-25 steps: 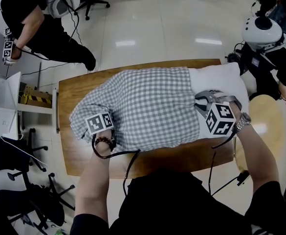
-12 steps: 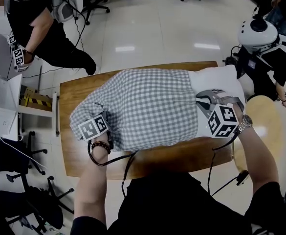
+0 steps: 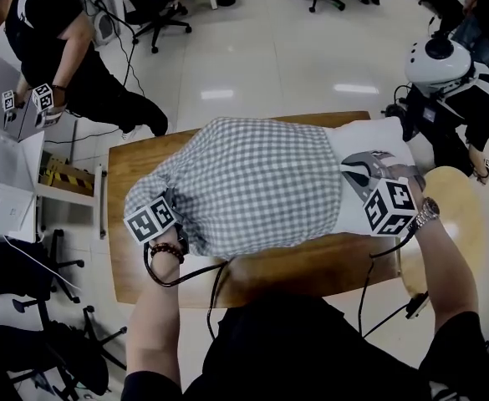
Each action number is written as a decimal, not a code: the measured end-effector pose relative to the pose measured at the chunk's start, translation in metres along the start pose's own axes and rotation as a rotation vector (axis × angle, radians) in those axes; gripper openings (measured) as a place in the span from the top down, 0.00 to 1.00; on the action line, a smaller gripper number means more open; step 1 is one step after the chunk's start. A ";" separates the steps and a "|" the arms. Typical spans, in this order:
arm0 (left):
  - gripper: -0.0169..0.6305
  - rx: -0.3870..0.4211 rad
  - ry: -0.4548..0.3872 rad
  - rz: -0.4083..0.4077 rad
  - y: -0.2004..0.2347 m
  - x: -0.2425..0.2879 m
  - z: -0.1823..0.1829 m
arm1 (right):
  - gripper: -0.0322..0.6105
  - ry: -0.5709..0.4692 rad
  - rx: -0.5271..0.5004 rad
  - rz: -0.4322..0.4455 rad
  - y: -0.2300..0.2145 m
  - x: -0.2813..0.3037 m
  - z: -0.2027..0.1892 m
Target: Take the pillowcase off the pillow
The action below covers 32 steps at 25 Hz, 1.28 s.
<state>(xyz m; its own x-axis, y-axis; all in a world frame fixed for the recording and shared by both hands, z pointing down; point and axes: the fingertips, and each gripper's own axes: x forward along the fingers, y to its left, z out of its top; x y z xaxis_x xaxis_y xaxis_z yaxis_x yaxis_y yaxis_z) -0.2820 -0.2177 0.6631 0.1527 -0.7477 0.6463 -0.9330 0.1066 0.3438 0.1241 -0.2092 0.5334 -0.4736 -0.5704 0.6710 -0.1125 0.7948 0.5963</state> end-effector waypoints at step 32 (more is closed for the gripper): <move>0.96 -0.082 -0.101 0.114 0.063 -0.058 0.018 | 0.93 0.022 0.023 -0.004 0.012 -0.021 -0.022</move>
<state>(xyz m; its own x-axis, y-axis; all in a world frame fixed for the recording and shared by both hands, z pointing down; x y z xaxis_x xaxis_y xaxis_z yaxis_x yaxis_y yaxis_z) -0.3557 -0.1788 0.6353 0.0106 -0.7893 0.6139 -0.9119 0.2442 0.3297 0.1519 -0.1920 0.5357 -0.4542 -0.5777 0.6782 -0.1348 0.7971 0.5886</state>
